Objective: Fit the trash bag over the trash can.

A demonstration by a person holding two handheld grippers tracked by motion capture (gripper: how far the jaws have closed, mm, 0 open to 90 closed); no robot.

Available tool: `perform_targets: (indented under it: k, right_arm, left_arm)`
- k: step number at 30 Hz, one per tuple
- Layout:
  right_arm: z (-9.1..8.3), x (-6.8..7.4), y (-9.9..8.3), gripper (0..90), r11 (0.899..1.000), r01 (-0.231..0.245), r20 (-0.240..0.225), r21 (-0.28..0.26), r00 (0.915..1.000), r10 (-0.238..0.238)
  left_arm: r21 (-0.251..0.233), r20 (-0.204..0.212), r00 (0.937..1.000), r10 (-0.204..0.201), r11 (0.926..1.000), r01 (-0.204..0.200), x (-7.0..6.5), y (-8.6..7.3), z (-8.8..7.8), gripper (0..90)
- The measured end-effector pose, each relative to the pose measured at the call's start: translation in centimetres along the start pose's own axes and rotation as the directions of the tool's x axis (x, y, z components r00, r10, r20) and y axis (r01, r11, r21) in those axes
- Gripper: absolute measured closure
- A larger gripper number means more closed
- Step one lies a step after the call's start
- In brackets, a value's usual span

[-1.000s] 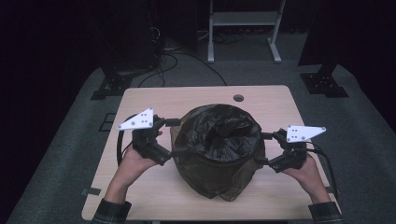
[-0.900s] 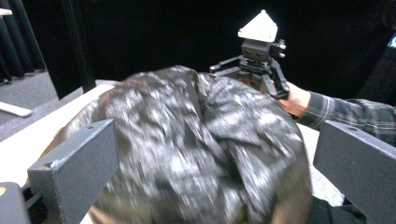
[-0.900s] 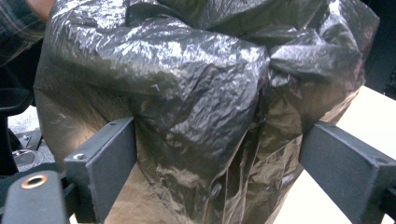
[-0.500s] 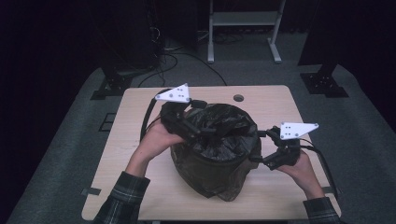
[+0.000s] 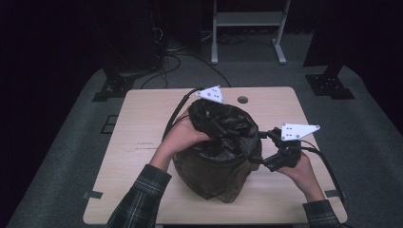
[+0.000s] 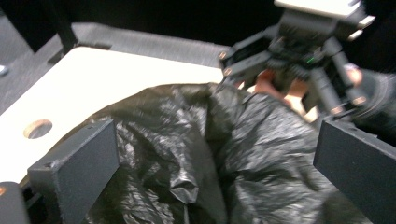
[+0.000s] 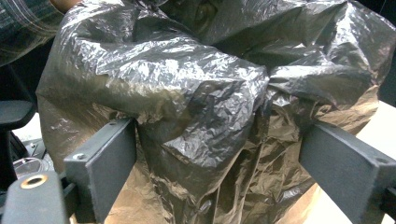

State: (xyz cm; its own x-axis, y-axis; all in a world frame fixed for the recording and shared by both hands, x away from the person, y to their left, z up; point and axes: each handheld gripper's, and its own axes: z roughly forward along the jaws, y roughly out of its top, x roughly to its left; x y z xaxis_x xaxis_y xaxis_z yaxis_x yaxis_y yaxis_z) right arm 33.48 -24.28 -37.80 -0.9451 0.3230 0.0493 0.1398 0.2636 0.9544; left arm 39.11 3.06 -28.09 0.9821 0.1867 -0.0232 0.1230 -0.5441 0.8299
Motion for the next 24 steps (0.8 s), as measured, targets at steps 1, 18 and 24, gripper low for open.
perform_targets:
  k: [1,18,24]
  right_arm:
    - [0.0,0.0,0.0,10.2,1.0,0.001,0.0,0.0,1.0,-0.001]
    - [-0.1,-0.2,0.0,10.2,1.0,0.005,0.0,0.001,1.0,-0.005]
    - [0.0,-0.2,0.0,10.2,1.0,0.007,0.005,0.01,1.0,-0.008]
  left_arm:
    - [0.014,0.0,1.0,-0.006,0.9999,0.006,0.1,-0.1,0.4,0.0]
    - [0.226,-0.062,0.9979,-0.018,0.9737,0.032,1.3,-0.6,5.6,0.0]
    - [0.263,-0.044,0.9985,-0.032,0.9639,0.043,1.6,-0.7,6.8,0.0]
